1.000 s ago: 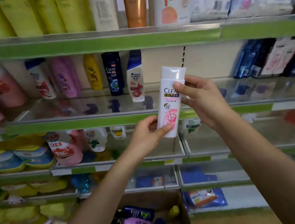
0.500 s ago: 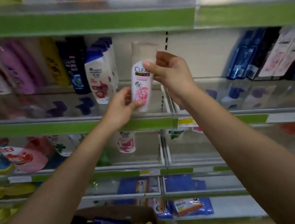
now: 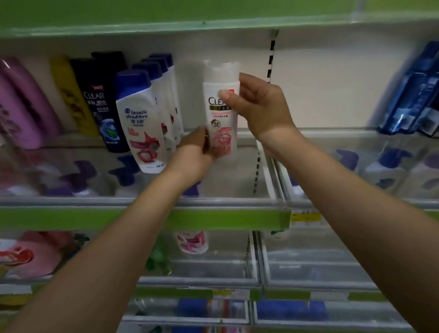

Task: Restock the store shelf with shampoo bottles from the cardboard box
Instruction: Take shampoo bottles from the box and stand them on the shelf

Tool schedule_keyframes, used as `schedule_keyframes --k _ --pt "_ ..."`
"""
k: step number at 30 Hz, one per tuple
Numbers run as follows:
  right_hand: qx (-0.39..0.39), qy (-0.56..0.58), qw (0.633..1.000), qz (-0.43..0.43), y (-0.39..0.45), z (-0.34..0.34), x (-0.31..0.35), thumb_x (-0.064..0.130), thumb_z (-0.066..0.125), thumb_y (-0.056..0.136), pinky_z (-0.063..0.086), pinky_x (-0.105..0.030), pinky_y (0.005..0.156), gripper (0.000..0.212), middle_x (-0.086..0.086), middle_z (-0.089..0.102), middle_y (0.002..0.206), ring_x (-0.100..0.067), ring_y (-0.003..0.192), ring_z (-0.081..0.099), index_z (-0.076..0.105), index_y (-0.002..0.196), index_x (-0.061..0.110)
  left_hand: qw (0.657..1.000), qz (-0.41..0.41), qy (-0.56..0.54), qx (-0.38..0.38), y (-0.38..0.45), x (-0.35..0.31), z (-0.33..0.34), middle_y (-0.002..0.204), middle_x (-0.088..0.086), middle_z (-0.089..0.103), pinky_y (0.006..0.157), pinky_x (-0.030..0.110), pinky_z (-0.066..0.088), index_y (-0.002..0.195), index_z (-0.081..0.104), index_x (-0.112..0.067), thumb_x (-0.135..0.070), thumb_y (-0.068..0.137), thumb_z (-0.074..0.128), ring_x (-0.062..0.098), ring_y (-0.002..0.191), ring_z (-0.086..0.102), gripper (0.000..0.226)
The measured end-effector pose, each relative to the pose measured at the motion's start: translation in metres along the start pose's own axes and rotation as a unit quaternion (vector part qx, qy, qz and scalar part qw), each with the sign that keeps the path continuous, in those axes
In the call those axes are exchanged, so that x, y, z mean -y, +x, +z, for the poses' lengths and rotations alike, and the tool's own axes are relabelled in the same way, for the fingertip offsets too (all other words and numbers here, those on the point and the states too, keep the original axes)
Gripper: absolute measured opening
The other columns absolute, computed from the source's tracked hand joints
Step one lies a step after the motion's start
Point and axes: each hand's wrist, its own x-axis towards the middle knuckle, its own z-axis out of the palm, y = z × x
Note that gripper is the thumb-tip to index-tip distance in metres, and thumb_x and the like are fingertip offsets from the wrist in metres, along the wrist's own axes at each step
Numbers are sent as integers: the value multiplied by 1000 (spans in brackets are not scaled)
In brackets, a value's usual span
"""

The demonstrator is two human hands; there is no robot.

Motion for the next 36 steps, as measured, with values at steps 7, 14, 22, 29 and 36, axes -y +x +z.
schedule_keyframes --k 7,14,22,29,36 --pt "2 -16 1000 -26 34 -6 -27 13 65 91 55 -45 91 29 -19 70 107 -32 103 66 64 117 1 1000 -3 7 -7 45 4 5 122 3 60 88 27 40 123 50 -15 -22 93 57 14 106 54 32" --pt "-46 -100 994 -15 67 -4 -46 29 70 87 52 -42 94 32 -7 56 114 -22 103 63 68 117 20 999 6 -30 -9 73 11 8 126 6 59 96 28 40 128 49 -12 -14 94 55 21 120 53 35" --pt "-58 -109 992 -35 79 -1 -55 32 68 85 51 -42 95 33 -16 58 107 -23 100 63 69 114 18 999 -16 8 -46 98 11 14 126 8 59 88 24 38 127 51 -10 -17 92 59 22 118 54 37" --pt "-110 -27 993 -33 77 2 -55 14 74 82 56 -41 88 28 -12 70 93 -23 90 67 70 109 10 998 -31 14 -60 103 16 17 124 11 59 87 26 39 125 51 -8 -18 92 59 25 116 55 36" --pt "-149 -51 987 -23 78 6 -51 12 79 78 59 -29 77 30 -2 70 83 -13 78 69 68 104 3 997 -45 -2 -66 101 14 17 125 12 58 92 30 42 125 49 -7 -16 94 57 25 117 55 33"
